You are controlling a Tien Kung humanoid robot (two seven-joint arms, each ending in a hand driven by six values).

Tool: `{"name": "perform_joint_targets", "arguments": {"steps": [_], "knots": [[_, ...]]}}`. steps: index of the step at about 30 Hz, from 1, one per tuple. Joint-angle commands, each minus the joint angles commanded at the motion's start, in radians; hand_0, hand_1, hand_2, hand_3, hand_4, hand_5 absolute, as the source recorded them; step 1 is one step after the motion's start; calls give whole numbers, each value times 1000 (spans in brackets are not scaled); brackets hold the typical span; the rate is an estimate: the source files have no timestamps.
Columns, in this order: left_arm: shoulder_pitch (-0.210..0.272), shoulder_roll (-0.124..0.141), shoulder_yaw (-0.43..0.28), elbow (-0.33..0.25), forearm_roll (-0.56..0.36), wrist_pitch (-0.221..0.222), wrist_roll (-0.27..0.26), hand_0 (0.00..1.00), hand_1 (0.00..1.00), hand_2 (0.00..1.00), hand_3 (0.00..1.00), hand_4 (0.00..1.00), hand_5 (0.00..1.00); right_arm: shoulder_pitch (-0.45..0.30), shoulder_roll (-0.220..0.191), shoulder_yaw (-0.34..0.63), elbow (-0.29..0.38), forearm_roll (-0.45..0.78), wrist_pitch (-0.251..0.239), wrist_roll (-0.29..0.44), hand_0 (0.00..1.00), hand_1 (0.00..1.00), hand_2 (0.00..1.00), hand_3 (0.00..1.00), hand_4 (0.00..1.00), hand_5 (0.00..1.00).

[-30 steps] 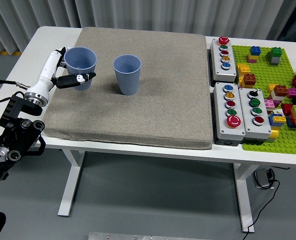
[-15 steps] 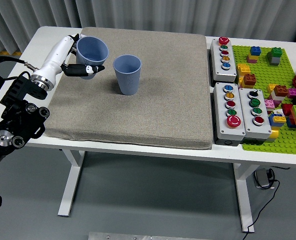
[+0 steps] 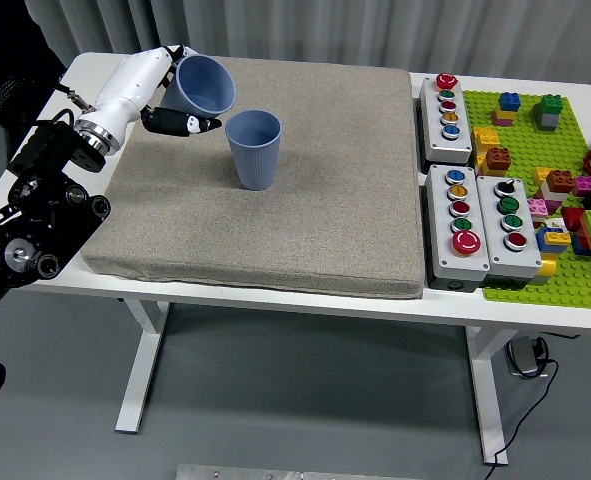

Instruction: Pick cup pour cup place

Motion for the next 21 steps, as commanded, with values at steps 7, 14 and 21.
{"name": "perform_joint_targets", "arguments": {"steps": [7,14,21], "knots": [[-42,-1,38,37,56,-8,7,426,505,540,549,853,48,4,-2,-4,-1,7,-2,1,701,712,694,649,132,337],[-72,-8,70,93,64,-9,1,430,508,541,545,849,44,7,-2,-10,-1,17,-3,1,701,712,693,649,132,335],[-90,-8,87,105,107,-18,6,433,509,540,546,850,44,6,-3,-11,0,19,-4,-1,701,712,694,649,131,337]]}}
